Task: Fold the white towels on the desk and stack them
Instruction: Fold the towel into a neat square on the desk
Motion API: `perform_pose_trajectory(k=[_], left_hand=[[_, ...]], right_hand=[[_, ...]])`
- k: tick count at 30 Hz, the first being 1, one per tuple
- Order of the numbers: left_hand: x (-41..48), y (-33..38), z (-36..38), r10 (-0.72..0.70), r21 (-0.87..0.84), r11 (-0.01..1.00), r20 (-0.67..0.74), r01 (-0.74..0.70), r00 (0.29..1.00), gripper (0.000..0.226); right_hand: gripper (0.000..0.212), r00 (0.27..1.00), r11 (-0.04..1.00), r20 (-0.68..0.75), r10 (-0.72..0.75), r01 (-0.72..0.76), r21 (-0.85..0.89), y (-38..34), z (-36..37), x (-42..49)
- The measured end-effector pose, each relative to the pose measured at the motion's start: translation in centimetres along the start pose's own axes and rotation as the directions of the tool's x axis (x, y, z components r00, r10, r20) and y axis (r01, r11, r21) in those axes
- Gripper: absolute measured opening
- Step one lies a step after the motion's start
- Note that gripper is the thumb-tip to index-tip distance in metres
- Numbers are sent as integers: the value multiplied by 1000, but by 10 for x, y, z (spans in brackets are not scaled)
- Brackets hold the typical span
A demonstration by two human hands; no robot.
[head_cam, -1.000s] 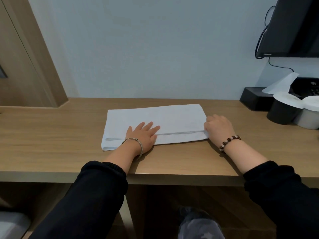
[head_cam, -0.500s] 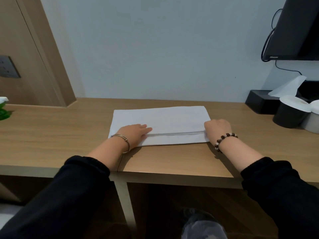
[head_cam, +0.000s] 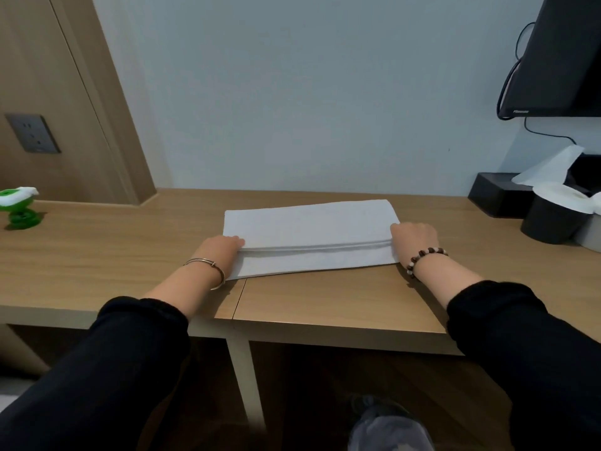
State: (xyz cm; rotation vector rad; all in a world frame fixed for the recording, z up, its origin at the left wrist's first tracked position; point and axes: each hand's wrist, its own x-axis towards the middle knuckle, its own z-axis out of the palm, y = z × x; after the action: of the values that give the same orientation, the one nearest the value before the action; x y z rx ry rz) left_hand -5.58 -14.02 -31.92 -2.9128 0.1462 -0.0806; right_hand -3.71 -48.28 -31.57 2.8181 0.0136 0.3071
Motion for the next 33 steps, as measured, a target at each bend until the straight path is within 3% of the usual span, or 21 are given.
perform_pose_trajectory(k=[2,4,6,8,12,20,24,30,33], left_hand=[[0,2,-9,-103,-177,981,-93,85,990,54],[0,-1,-17,-130,-273,960,-235,63,963,66],[-5,-8,-16,-86,-266,964,-336,-7,938,69],[-13,-12,-9,-48,-234,972,-329,-33,943,69],[-27,-7,7,29,-138,989,-182,-54,983,64],[-45,-2,23,61,-219,969,-246,-117,967,29],[-45,2,22,40,-218,971,-241,-94,970,29],[-40,14,18,34,-194,978,-205,-75,978,26],[-39,14,19,33,-177,982,-185,-67,982,31]], right_hand=[[18,992,997,-118,39,-31,69,3,-6,6],[14,953,986,-292,84,-39,159,7,-14,8],[10,919,982,-381,100,-30,185,12,-16,4],[10,907,981,-409,101,-23,192,15,-11,-5],[19,929,982,-364,66,3,188,11,8,-23],[18,974,987,-209,-86,112,113,8,24,-30],[17,976,980,-192,-98,128,151,4,14,-25],[28,963,964,-94,-252,259,63,-42,-14,-15],[34,965,979,-187,-183,195,49,-45,-26,-16]])
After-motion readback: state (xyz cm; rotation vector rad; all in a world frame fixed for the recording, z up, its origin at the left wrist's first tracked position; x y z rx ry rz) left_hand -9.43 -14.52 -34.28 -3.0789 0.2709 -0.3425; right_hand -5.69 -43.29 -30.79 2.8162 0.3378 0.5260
